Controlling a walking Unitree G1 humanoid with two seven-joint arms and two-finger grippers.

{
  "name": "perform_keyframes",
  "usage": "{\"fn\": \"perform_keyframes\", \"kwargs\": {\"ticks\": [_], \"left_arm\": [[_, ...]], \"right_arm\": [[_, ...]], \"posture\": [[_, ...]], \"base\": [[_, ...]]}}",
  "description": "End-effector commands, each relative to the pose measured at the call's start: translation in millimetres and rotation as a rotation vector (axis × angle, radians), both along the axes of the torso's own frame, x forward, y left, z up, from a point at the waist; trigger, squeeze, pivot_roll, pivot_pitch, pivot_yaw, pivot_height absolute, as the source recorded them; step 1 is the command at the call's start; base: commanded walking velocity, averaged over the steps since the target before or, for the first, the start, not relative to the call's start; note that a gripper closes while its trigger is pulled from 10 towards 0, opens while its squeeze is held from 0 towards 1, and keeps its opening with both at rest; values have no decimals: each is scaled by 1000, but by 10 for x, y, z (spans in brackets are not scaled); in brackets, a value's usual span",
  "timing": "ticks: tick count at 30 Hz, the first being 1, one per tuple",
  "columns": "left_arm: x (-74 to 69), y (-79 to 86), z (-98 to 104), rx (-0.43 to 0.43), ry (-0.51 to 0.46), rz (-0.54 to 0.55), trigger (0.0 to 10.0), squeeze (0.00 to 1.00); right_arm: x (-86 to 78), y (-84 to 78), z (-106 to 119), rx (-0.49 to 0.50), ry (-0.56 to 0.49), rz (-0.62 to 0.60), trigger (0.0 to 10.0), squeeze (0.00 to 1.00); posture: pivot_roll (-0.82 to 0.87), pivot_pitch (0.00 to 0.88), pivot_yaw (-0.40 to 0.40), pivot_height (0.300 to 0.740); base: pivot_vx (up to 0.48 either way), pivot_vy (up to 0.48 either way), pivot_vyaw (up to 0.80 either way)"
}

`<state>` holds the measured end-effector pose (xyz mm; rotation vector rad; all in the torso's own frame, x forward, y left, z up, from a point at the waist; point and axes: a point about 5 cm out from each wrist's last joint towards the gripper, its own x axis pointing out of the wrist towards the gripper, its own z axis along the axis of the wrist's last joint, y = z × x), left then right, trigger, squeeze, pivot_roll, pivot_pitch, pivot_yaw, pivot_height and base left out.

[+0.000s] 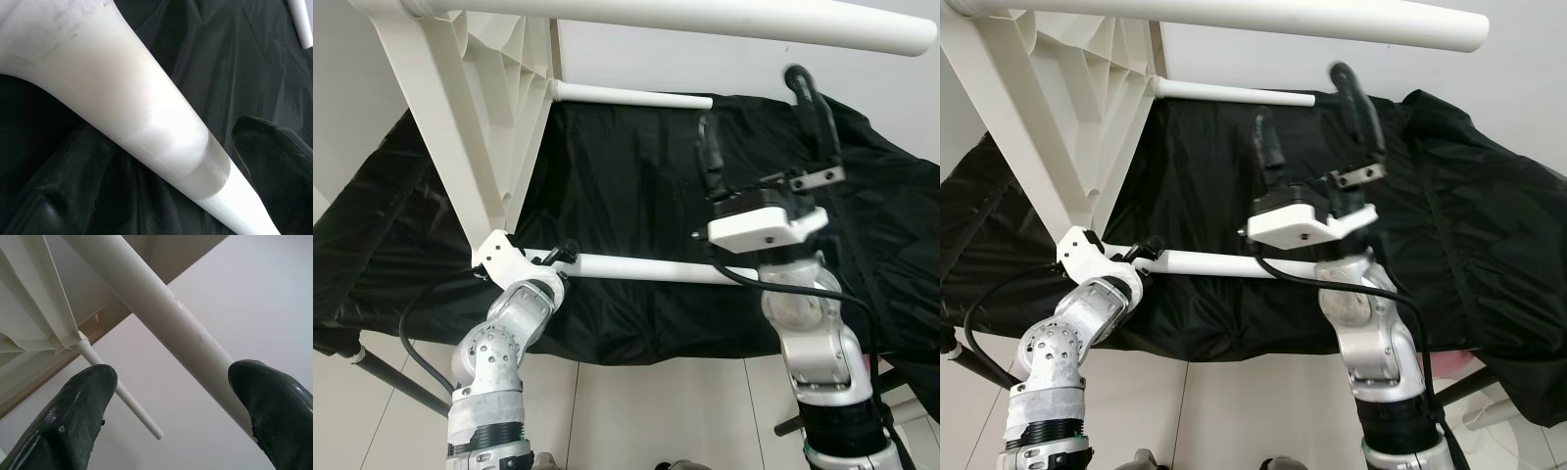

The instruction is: Building children table

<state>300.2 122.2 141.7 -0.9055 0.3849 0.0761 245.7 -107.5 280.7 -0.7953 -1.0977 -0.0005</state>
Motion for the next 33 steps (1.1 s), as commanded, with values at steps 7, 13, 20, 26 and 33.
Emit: {"fn": "perform_keyframes", "kwargs": {"ticks": [7,13,20,26,33], "left_arm": [[-13,-203,-48,-76,26,-27,10000,0],[-14,-204,-50,-75,25,-17,10000,0],[-17,-195,-50,-75,20,-11,10000,0],[-29,-208,-50,-77,22,-12,10000,0],[-38,-221,-51,-80,22,-10,10000,0]], "right_arm": [[101,89,186,-98,-83,13,10000,0],[207,149,318,-111,-81,21,10000,0],[356,218,467,-124,-62,-21,10000,0],[444,282,569,-143,-53,-65,10000,0],[540,325,654,-159,-7,-168,10000,0]], "posture": [[-47,64,17,740],[-47,64,10,740],[-49,68,4,740],[-49,71,5,740],[-50,76,1,740]], "base": [[0,0,0],[0,0,0],[0,0,0],[0,0,0],[0,0,0]]}}
